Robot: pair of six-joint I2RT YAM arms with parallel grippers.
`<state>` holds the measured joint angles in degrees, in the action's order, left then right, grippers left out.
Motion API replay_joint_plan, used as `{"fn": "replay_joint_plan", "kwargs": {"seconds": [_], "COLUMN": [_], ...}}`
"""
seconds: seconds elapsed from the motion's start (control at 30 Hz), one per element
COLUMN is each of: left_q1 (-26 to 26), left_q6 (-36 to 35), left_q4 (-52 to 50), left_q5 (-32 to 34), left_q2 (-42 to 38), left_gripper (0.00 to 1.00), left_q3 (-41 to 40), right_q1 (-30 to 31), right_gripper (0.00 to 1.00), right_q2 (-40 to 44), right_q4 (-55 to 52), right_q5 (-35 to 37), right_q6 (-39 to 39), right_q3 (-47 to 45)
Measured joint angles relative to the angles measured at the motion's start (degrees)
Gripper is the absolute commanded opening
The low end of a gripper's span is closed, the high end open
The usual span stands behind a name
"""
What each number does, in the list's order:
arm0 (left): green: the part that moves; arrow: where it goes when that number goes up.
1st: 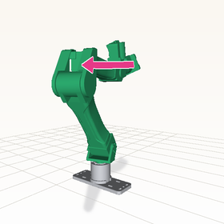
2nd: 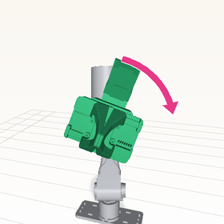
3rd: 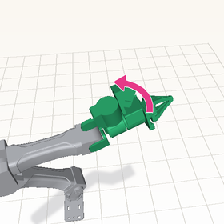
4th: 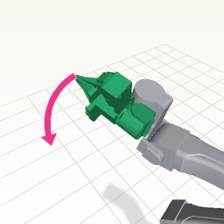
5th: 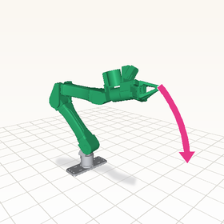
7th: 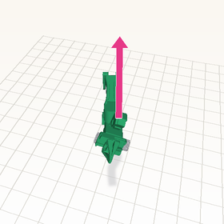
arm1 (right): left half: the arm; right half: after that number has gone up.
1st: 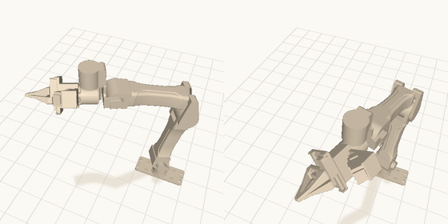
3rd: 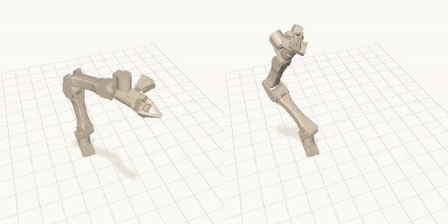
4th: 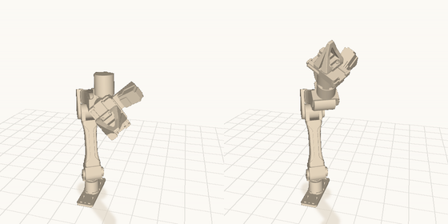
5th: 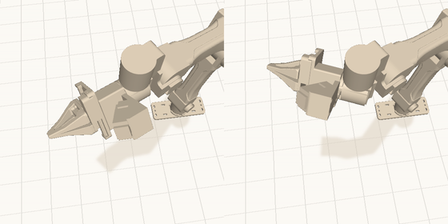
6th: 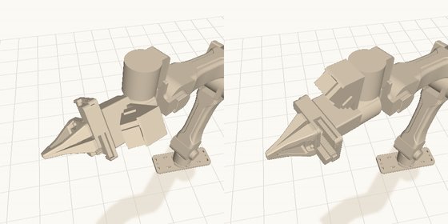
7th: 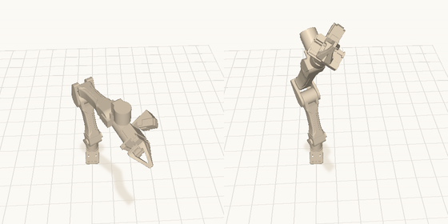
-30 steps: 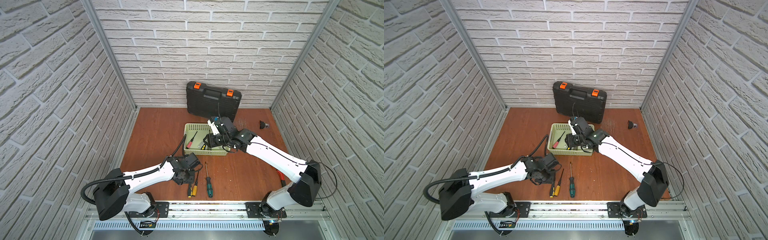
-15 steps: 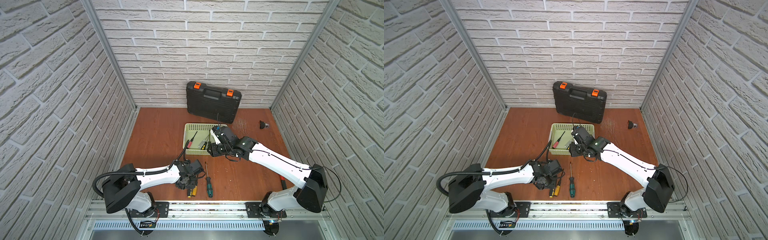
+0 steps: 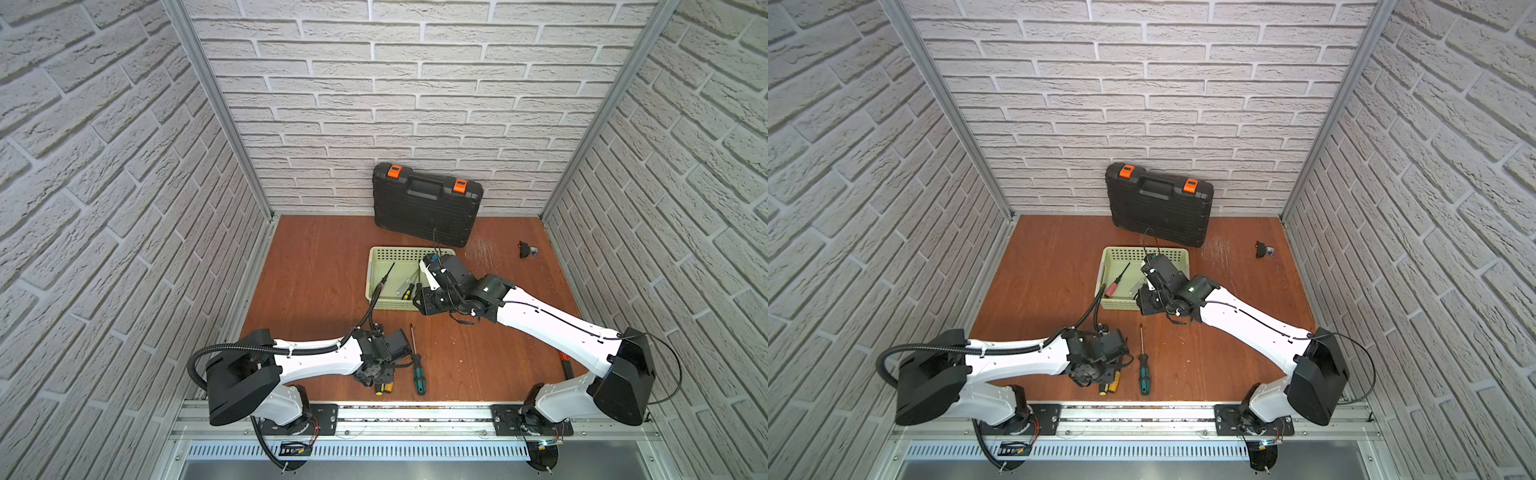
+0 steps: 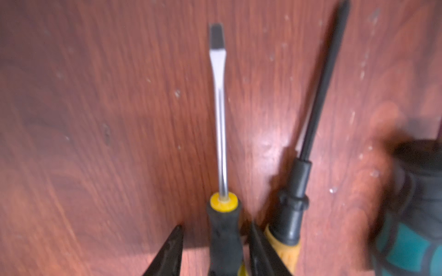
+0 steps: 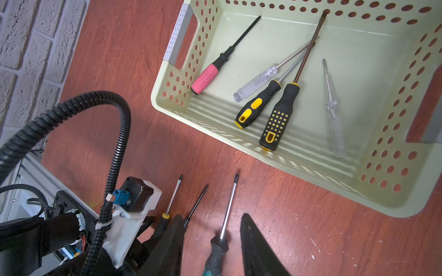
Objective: Put the screwdriver in the bin
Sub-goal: Pick up the screwdriver from the bottom-center of the table, then place the screwdriver in the bin.
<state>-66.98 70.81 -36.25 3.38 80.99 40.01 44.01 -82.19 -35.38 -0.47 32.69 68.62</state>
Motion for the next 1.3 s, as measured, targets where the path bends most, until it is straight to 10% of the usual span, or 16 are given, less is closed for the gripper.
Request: {"fn": "replay_joint_plan", "kwargs": {"seconds": [0.67,1.0,1.3], "left_q1": [1.4,14.6,29.0], "left_q6": [0.2,-7.8,-24.0], "left_q4": [-5.3,-14.7,-16.9], "left_q5": [-0.1,-3.1,-8.0], "left_q2": [-0.7,-14.3,1.6], "left_gripper": [0.08,0.05,0.06], "left_q3": [2.3,10.6,39.4], "right_q1": [0.1,0.2,-0.7], "right_gripper": [0.4,0.4,0.42], "right_q2": [0.0,0.1,5.5], "right_q4": [1.2,1.1,-2.4], "right_q5": [-0.7,-0.2,4.0], "right_q6": [0.1,-0.1,0.1], "right_q3": [-0.8,-0.9,-1.3]}}
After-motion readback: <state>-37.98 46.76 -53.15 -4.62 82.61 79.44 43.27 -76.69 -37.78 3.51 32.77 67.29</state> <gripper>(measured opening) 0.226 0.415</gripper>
